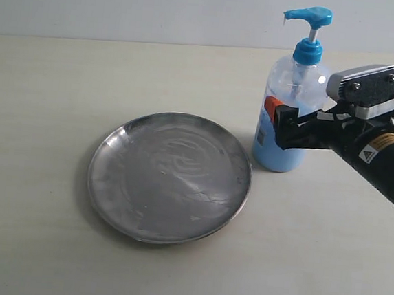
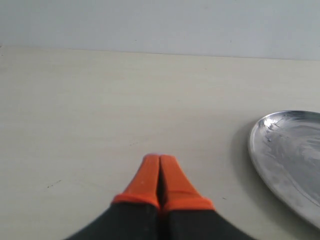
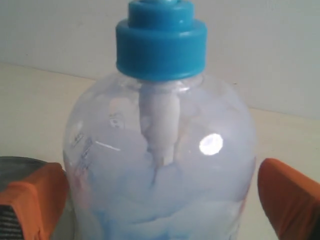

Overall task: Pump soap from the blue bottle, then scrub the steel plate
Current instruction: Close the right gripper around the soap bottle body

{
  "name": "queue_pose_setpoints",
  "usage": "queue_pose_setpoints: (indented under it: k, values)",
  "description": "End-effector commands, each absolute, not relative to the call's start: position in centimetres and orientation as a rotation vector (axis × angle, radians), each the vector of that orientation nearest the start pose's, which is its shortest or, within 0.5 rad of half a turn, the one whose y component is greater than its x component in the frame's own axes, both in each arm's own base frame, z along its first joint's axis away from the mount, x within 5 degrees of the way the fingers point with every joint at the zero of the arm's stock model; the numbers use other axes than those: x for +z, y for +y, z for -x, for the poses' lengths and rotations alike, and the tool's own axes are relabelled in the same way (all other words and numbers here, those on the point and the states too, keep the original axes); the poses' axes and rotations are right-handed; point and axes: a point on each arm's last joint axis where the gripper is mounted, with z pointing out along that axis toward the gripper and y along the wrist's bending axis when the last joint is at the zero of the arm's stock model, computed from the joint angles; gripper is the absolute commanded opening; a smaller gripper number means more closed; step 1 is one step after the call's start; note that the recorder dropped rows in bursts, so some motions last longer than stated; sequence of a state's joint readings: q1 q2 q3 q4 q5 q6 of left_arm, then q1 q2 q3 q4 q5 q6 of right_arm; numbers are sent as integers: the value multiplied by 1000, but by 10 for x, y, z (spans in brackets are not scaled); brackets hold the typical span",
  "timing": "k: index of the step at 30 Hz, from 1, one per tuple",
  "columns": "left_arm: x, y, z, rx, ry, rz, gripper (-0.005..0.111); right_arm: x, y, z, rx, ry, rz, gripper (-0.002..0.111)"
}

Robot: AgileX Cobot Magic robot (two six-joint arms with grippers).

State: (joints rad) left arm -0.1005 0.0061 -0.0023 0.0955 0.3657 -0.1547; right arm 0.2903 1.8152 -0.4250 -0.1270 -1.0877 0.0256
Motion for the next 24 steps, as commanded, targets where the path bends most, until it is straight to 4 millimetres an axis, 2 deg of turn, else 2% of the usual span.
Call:
queue_pose_setpoints:
  k: [1, 14, 18, 21, 24]
  values:
    - [181, -2, -53, -90, 1837, -1, 0, 126, 94, -279, 303, 1781, 348, 105]
    - [181, -2, -53, -90, 1837, -1, 0, 123, 99, -292, 304, 1770, 356, 105]
    - [181, -2, -53, -90, 1837, -1, 0, 123, 99, -293, 304, 1774, 362, 101]
    - [181, -2, -53, -90, 1837, -1, 0, 123, 100, -294, 303, 1782, 369, 87]
    - [181, -2, -53, -90, 1837, -1, 0, 123, 100, -294, 303, 1782, 369, 59]
